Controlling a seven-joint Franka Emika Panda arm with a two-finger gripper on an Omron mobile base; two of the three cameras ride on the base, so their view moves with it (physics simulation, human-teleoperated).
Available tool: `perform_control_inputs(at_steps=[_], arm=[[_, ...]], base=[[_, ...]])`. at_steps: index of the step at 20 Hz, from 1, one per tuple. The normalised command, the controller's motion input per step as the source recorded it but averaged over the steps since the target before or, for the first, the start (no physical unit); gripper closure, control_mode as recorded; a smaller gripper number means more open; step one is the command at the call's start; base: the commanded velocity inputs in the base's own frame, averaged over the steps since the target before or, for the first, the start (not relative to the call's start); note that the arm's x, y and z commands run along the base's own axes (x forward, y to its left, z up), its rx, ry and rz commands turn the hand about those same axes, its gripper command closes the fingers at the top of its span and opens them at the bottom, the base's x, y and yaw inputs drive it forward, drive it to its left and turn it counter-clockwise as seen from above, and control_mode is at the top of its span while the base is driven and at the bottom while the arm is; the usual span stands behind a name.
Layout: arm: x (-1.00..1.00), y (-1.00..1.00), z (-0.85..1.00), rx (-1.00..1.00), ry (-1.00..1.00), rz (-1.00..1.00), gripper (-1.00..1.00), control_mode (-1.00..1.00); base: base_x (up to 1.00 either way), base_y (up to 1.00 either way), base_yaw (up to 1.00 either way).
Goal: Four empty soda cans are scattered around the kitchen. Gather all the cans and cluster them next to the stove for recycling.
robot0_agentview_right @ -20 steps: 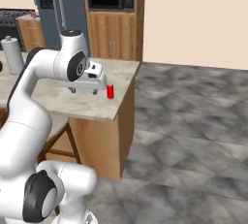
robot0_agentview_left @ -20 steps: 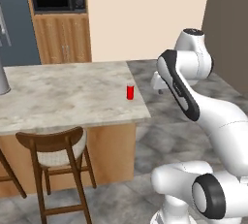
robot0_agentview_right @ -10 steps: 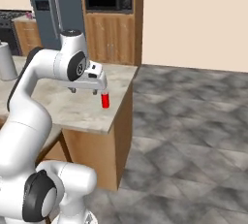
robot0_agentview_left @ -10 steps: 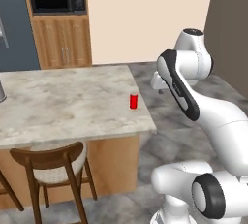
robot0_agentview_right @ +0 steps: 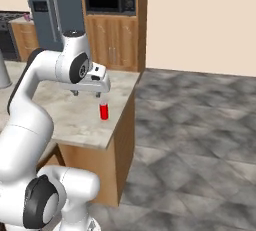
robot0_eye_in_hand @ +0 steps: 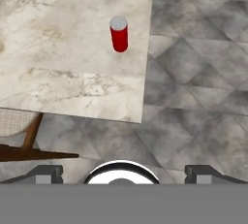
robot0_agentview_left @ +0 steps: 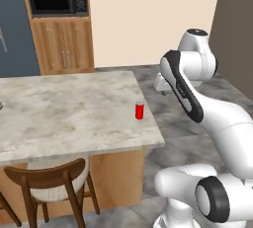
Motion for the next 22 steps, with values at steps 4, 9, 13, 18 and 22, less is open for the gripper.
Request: perform_control_inputs(at_steps=[4,9,13,18,22], arm=[[0.0,0.0,0.0,0.0,0.0,0.0,-1.0,1.0],[0.0,0.0,0.0,0.0,0.0,0.0,-1.0,1.0],[0.0,0.0,0.0,0.0,0.0,0.0,-1.0,1.0],[0.0,0.0,0.0,0.0,0.0,0.0,-1.0,1.0],[0.0,0.0,0.0,0.0,0.0,0.0,-1.0,1.0]], base=[[0.41,0.0,0.0],[0.41,0.01,0.0],[0.4,0.04,0.0],[0.37,0.06,0.0],[0.15,0.07,0.0]])
